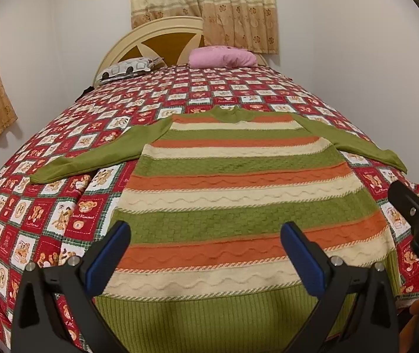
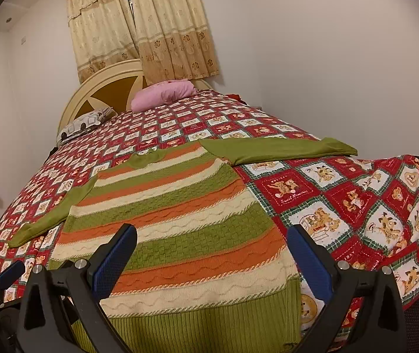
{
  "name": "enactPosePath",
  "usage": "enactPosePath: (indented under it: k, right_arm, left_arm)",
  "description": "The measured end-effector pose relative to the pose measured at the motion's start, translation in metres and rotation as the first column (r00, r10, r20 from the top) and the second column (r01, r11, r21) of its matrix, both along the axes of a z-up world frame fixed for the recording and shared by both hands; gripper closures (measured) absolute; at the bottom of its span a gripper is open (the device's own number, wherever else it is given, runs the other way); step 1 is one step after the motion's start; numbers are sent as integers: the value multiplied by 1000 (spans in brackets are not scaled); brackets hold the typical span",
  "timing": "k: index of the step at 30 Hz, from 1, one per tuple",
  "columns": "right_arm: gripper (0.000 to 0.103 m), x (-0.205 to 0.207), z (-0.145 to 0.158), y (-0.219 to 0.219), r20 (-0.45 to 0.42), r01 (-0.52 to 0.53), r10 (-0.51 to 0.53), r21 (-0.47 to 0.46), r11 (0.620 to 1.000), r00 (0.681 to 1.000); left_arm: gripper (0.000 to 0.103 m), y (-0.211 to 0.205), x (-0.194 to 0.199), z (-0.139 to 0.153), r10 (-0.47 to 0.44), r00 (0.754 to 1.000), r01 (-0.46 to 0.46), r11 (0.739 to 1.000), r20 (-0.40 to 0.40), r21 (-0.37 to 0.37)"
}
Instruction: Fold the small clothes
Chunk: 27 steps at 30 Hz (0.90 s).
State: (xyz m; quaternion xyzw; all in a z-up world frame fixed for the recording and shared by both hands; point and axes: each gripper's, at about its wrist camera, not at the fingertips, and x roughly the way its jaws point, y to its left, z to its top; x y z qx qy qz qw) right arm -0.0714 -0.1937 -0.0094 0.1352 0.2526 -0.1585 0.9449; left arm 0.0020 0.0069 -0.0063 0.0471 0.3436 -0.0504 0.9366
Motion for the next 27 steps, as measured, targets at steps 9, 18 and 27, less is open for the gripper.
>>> enactPosePath:
  k: [9, 18, 27]
  right_arm:
    - [1, 0, 0, 0, 1, -1, 1, 1, 1000, 1000]
    - [1, 0, 0, 0, 0, -2, 2, 1, 1000, 1000]
    - [1, 0, 0, -1, 0, -1, 1, 1, 1000, 1000]
  left_arm:
    - [0, -2, -1, 0, -3, 1000, 3, 1000, -1, 2]
    - [0, -9, -2, -1, -4, 1000, 4, 1000, -8, 2]
    - [0, -10, -1, -3, -5, 1000, 5, 1000, -13, -1]
